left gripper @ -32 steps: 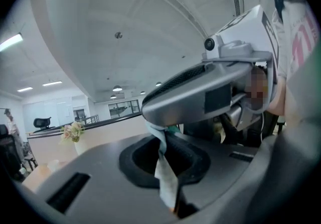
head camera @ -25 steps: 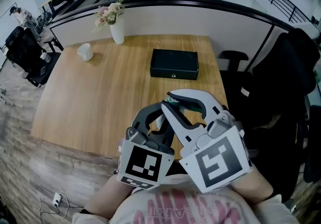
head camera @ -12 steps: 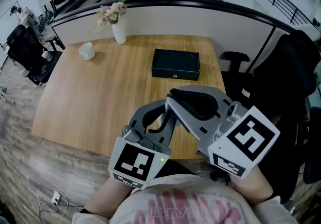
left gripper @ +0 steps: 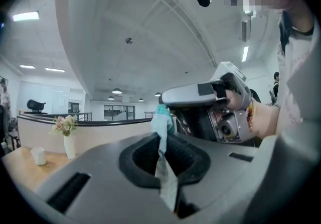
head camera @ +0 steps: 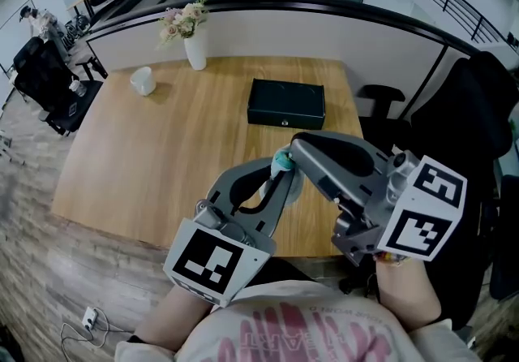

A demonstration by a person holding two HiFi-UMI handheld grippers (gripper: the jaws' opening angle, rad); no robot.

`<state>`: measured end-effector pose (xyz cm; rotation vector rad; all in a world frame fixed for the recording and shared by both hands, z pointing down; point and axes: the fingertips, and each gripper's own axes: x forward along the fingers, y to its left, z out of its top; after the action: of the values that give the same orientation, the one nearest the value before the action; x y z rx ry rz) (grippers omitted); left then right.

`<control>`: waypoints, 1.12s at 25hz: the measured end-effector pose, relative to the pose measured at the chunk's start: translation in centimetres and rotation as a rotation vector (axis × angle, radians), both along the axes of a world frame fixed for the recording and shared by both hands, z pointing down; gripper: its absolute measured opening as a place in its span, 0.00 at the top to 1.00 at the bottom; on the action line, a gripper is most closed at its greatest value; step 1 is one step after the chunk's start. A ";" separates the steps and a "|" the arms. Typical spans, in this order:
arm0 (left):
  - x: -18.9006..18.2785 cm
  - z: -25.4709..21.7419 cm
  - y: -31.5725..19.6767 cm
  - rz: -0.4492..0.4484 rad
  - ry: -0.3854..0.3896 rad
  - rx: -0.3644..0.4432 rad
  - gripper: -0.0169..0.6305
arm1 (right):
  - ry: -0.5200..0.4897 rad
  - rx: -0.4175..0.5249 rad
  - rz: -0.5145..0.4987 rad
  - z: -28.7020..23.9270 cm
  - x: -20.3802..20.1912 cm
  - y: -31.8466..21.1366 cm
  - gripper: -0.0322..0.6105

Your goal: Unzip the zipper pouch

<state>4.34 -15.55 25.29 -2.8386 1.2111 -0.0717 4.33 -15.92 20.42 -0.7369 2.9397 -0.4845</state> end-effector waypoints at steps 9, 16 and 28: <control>-0.8 -1.0 -0.3 0.002 0.123 -0.029 0.96 | -0.070 0.015 0.069 -0.8 1.1 -0.9 0.95; -1.4 -1.5 -0.6 -0.004 0.223 -0.063 0.96 | -0.051 0.016 0.107 -0.4 2.0 -1.4 0.95; -2.1 -1.5 0.4 -0.062 0.314 -0.100 0.96 | -0.075 -0.072 0.070 1.3 2.0 -0.9 0.95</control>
<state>2.23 -15.18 23.79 -2.9797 1.3861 0.3326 6.29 -16.78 21.69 -0.8078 2.8301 -0.6017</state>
